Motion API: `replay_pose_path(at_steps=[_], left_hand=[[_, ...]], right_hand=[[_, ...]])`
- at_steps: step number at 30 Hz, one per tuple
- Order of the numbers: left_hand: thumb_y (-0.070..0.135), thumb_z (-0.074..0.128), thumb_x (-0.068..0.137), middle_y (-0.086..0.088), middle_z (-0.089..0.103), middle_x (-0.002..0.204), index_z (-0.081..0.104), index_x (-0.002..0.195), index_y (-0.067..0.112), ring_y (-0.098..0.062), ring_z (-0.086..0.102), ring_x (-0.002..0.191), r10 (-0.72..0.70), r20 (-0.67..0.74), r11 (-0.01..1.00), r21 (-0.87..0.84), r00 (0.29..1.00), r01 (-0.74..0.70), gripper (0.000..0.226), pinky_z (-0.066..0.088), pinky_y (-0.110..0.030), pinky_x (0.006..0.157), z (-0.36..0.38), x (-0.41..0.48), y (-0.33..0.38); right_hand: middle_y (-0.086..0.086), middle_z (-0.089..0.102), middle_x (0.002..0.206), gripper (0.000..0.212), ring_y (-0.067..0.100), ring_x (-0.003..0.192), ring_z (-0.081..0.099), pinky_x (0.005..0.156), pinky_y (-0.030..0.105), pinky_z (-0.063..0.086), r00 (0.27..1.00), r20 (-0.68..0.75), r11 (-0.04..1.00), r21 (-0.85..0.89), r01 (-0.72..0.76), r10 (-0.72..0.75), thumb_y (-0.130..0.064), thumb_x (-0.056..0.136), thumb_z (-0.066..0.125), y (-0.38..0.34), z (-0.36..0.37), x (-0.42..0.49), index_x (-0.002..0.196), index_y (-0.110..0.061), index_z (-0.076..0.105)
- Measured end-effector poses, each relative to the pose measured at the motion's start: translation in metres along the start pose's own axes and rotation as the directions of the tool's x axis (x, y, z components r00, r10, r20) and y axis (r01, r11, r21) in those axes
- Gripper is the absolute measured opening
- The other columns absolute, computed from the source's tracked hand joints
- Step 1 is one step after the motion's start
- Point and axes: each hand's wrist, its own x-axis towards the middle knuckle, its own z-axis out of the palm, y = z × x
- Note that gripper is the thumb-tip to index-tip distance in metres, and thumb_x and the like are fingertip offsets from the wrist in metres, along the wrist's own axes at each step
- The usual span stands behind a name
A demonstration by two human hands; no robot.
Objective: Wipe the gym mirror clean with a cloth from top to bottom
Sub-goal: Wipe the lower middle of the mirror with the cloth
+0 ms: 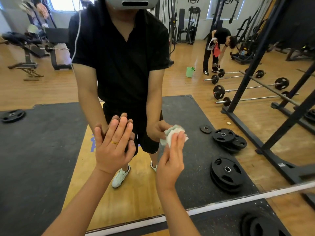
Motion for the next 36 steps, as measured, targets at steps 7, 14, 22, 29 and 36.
replay_pose_path(at_steps=[7, 14, 22, 29, 36], left_hand=[[0.026, 0.052, 0.095, -0.005, 0.022, 0.170, 0.042, 0.154, 0.011, -0.024, 0.019, 0.157, -0.012, -0.003, 1.000, 0.001, 1.000, 0.012, 0.061, 0.001, -0.050, 0.127, 0.000, 0.001, 0.001], [0.025, 0.053, 0.094, -0.005, 0.021, 0.170, 0.045, 0.151, 0.009, -0.023, 0.019, 0.157, -0.011, 0.003, 1.000, -0.001, 1.000, 0.011, 0.059, 0.001, -0.050, 0.127, -0.001, 0.001, 0.000], [0.025, 0.055, 0.093, -0.005, 0.021, 0.170, 0.039, 0.156, 0.012, -0.024, 0.020, 0.157, -0.014, 0.014, 0.999, -0.035, 1.000, 0.014, 0.066, 0.003, -0.051, 0.128, -0.002, 0.002, 0.002], [0.024, 0.055, 0.093, -0.003, 0.017, 0.171, 0.036, 0.157, 0.011, -0.022, 0.018, 0.157, -0.010, 0.027, 0.997, -0.071, 1.000, 0.011, 0.068, 0.004, -0.053, 0.128, -0.006, 0.002, 0.001], [0.024, 0.054, 0.095, -0.003, 0.015, 0.171, 0.043, 0.153, 0.013, -0.021, 0.018, 0.157, 0.016, 0.018, 0.999, -0.042, 1.000, -0.015, 0.060, 0.009, -0.055, 0.125, -0.006, 0.002, -0.001]], right_hand=[[0.014, 0.042, 0.157, 0.041, 0.033, 0.149, 0.039, 0.114, 0.046, 0.044, 0.997, -0.067, 0.992, -0.122, 0.034, -0.042, 0.003, 0.104, 0.050, 0.031, -0.019, 0.031, 0.144, 0.003, 0.053], [0.014, 0.044, 0.155, 0.039, 0.032, 0.149, 0.039, 0.119, 0.041, 0.040, 0.969, 0.115, 0.973, -0.055, 0.225, -0.218, 0.000, 0.106, 0.045, -0.002, 0.012, -0.020, 0.144, 0.003, 0.049], [0.019, 0.047, 0.153, 0.042, 0.034, 0.148, 0.040, 0.117, 0.042, 0.043, 0.968, -0.246, 0.993, -0.095, -0.076, 0.050, 0.009, 0.102, 0.051, 0.002, 0.005, 0.041, 0.144, 0.001, 0.054], [0.017, 0.048, 0.151, 0.033, 0.038, 0.143, 0.045, 0.117, 0.044, 0.043, 0.993, 0.023, 0.993, -0.018, 0.120, -0.120, -0.004, 0.108, 0.047, -0.026, 0.034, -0.037, 0.138, 0.007, 0.057], [0.007, 0.044, 0.154, 0.047, 0.034, 0.147, 0.041, 0.119, 0.021, 0.034, 0.976, -0.215, 0.993, -0.118, -0.005, -0.020, 0.009, 0.101, 0.054, -0.007, -0.004, 0.025, 0.146, -0.005, 0.050]])
